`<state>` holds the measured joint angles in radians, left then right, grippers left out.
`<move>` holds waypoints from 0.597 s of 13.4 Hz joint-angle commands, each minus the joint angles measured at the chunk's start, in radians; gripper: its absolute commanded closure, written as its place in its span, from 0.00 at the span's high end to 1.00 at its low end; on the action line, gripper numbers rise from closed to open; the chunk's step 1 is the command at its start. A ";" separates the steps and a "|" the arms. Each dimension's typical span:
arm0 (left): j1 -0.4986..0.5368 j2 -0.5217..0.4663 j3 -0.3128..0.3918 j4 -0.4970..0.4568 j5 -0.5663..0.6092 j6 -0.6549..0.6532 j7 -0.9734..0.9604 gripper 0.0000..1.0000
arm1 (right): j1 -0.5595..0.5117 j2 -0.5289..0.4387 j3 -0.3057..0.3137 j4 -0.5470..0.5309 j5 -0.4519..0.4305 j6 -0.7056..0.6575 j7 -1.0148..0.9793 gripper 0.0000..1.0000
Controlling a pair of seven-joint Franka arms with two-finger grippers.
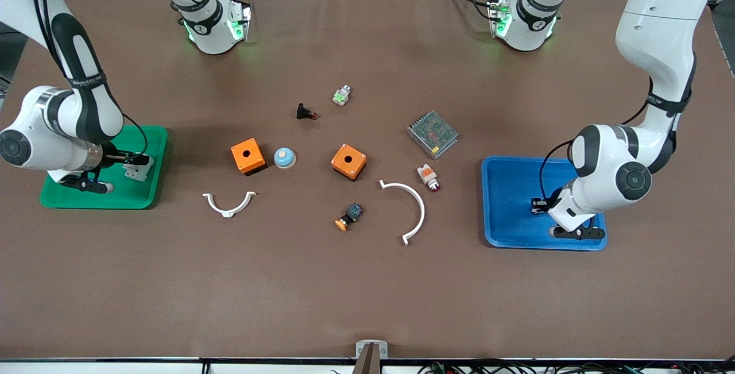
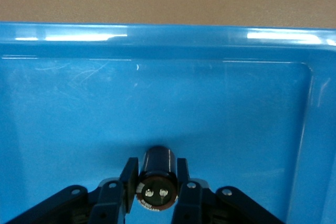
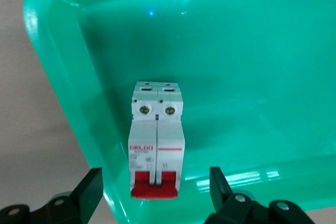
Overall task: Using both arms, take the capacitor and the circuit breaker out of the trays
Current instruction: 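Grasp the breaker with the right gripper while the left gripper grasps the capacitor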
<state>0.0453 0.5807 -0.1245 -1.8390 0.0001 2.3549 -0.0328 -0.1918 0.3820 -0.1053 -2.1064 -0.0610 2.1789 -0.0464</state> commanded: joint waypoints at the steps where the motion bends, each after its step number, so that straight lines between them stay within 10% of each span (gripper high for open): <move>1: -0.004 -0.002 0.002 0.001 0.015 0.001 -0.048 0.00 | -0.017 0.012 0.012 -0.004 -0.003 0.016 -0.010 0.62; 5: -0.047 -0.082 -0.003 0.033 0.014 -0.055 -0.096 0.00 | -0.008 0.009 0.009 0.016 -0.014 0.005 -0.147 0.08; 8: -0.152 -0.116 -0.003 0.136 0.014 -0.222 -0.238 0.00 | -0.002 -0.020 0.013 0.092 -0.014 -0.106 -0.141 0.04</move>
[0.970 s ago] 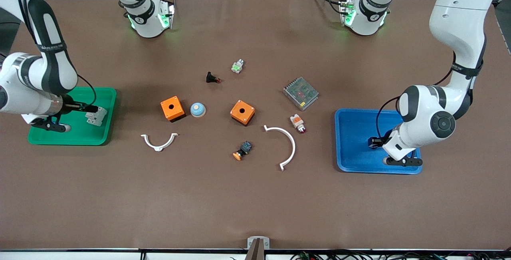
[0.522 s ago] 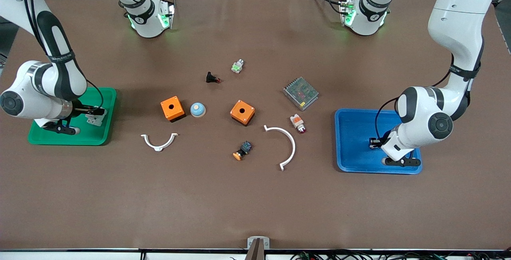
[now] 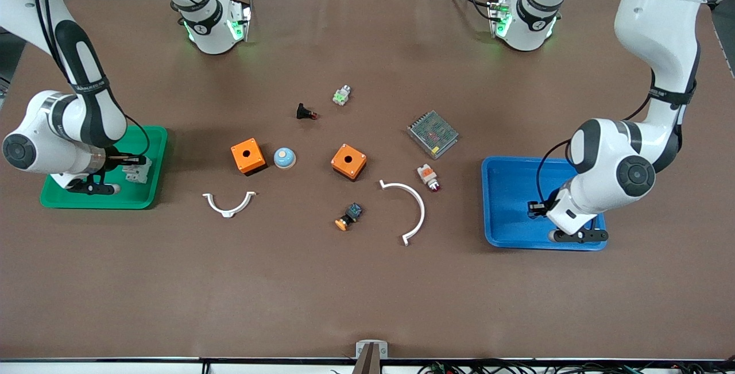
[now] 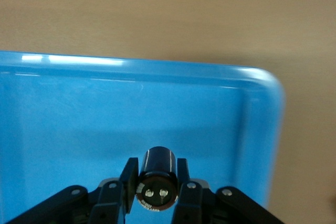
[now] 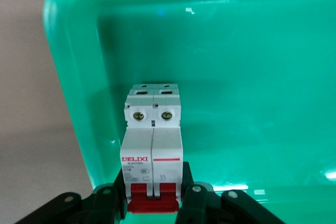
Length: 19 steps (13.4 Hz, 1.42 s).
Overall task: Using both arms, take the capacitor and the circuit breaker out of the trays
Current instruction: 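Carry the breaker and the capacitor out of the trays toward the table center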
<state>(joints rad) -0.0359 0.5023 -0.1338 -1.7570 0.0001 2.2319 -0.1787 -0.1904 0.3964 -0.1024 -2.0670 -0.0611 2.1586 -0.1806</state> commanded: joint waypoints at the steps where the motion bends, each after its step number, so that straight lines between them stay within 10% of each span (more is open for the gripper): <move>1: -0.111 -0.034 0.007 0.086 0.014 -0.130 -0.154 0.00 | 0.011 -0.045 0.012 0.085 -0.003 -0.139 -0.004 0.04; 12: -0.490 0.261 0.020 0.384 0.027 -0.017 -0.696 0.00 | 0.465 -0.128 0.012 0.171 0.214 -0.209 0.670 0.05; 17: -0.530 0.355 0.046 0.386 0.081 0.117 -0.691 0.01 | 0.586 0.014 0.013 0.258 0.273 -0.050 0.802 0.05; 19: -0.533 0.361 0.046 0.386 0.109 0.117 -0.690 0.15 | 0.621 0.076 0.012 0.258 0.279 -0.008 0.813 0.06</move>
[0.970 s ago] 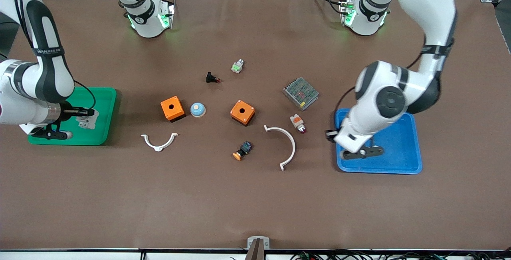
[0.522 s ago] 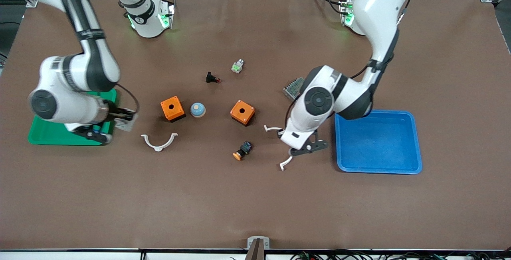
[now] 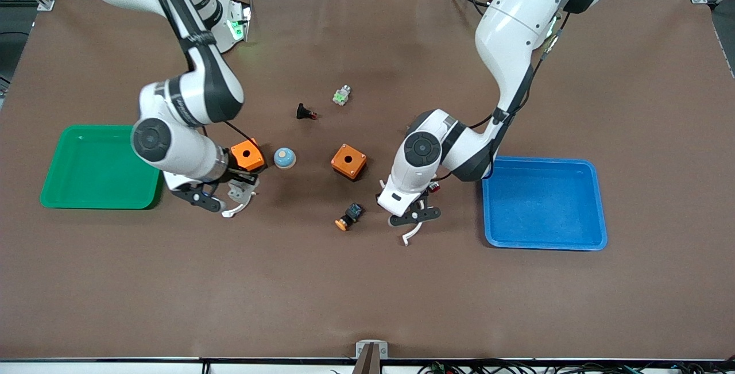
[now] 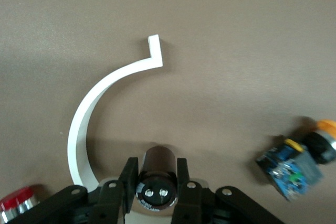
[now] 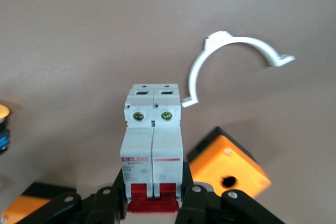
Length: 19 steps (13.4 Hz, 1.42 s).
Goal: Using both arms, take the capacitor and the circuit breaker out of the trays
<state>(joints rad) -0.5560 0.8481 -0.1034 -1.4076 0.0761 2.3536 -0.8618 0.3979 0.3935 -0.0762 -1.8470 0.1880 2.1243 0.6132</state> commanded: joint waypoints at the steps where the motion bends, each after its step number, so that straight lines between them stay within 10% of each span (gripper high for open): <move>1: -0.009 0.014 0.016 0.036 0.033 -0.005 -0.013 0.48 | 0.036 0.108 -0.014 0.037 0.030 0.055 0.019 0.07; 2: -0.002 0.003 0.016 0.036 0.034 -0.008 -0.007 0.98 | 0.039 0.132 -0.014 0.035 0.030 0.081 0.019 0.09; 11: 0.226 -0.390 0.091 0.032 0.037 -0.406 0.303 1.00 | 0.036 0.090 -0.027 0.042 0.015 0.022 0.008 0.88; 19: 0.444 -0.665 0.085 0.022 -0.002 -0.747 0.722 1.00 | -0.069 -0.270 -0.082 0.074 -0.171 -0.337 -0.214 0.89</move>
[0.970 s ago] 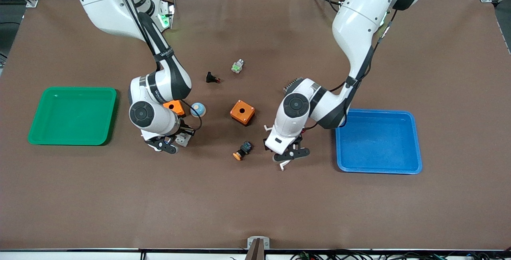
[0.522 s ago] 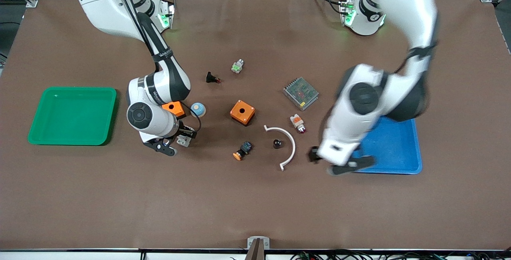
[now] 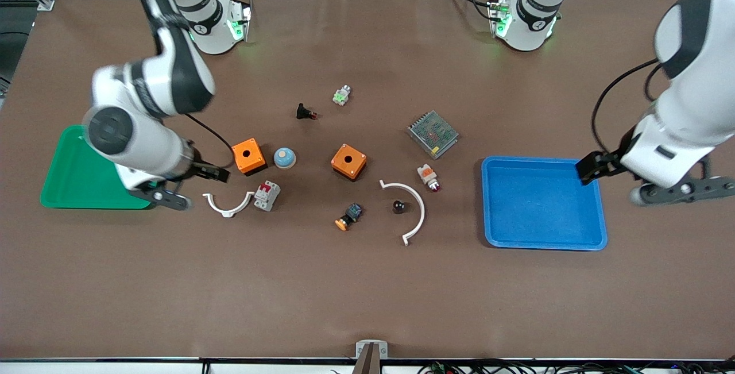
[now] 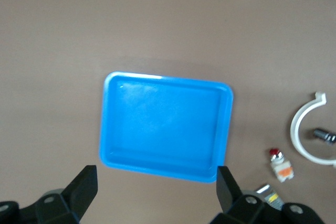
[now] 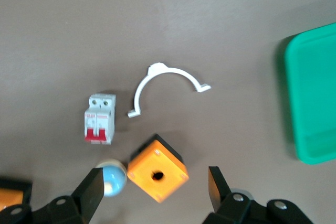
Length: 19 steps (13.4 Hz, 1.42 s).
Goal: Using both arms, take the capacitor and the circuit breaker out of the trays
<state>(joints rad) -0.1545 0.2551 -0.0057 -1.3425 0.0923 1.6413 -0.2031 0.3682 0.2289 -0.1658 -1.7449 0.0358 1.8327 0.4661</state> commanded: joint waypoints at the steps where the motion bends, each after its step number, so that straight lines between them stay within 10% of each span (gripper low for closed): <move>1: 0.062 -0.103 -0.013 -0.058 -0.049 -0.053 0.082 1.00 | -0.070 -0.150 0.008 -0.028 -0.019 -0.070 -0.119 0.89; 8: 0.128 -0.287 -0.031 -0.243 -0.111 -0.063 0.172 1.00 | -0.158 -0.393 0.015 -0.033 -0.128 -0.110 -0.323 0.99; 19: 0.216 -0.340 -0.177 -0.287 -0.109 -0.054 0.152 1.00 | -0.203 -0.361 0.008 0.107 -0.114 -0.099 -0.403 0.99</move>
<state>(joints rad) 0.0428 -0.0595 -0.1677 -1.6097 -0.0029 1.5735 -0.0473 0.1884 -0.1547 -0.1669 -1.6776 -0.0727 1.7450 0.0819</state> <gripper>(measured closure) 0.000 0.004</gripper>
